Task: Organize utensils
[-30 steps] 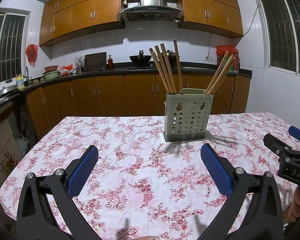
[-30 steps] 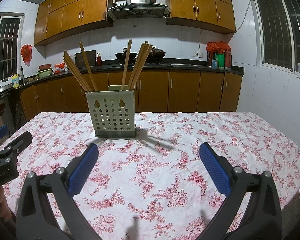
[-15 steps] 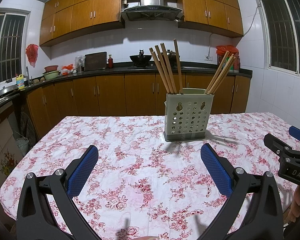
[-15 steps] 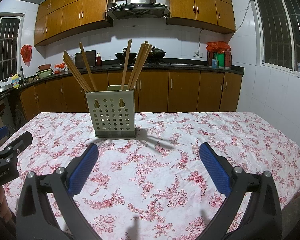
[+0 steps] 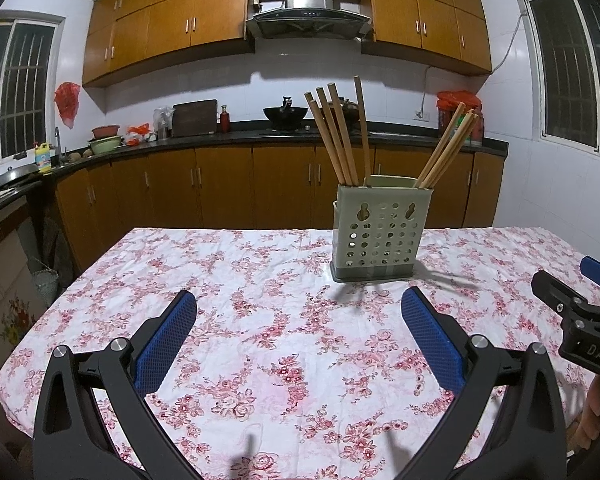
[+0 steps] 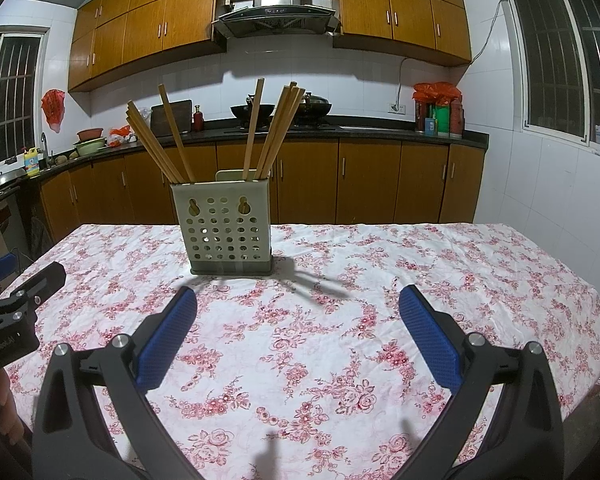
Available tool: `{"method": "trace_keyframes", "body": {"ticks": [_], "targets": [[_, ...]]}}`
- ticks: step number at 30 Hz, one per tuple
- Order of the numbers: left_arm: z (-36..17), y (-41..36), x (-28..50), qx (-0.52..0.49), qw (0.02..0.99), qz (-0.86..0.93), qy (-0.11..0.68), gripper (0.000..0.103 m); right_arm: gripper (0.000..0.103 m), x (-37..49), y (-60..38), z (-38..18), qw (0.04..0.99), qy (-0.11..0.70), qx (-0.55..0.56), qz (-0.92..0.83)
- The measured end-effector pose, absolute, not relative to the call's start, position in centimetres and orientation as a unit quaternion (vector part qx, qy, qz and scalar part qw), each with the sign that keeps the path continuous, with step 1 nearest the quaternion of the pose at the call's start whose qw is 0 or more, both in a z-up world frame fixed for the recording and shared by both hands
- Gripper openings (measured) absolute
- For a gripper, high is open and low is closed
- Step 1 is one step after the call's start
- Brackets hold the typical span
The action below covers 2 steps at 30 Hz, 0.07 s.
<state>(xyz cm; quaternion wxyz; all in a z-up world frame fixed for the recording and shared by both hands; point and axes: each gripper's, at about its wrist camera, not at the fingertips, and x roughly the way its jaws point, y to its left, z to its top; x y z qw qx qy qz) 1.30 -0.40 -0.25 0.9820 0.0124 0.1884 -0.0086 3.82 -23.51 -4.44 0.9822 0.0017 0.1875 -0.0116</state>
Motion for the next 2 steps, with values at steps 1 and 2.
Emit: {"method": "trace_keyframes", "body": {"ticks": [1, 2], "targets": [[-0.26, -0.46, 1.3, 0.013, 0.982, -0.009, 0.189, 0.101, 0.099, 3.87, -23.49, -4.42, 0.982, 0.188, 0.002, -0.012], [-0.26, -0.51, 1.3, 0.013, 0.982, -0.009, 0.189, 0.101, 0.099, 3.87, -23.49, -4.45, 0.982, 0.188, 0.002, -0.012]]}}
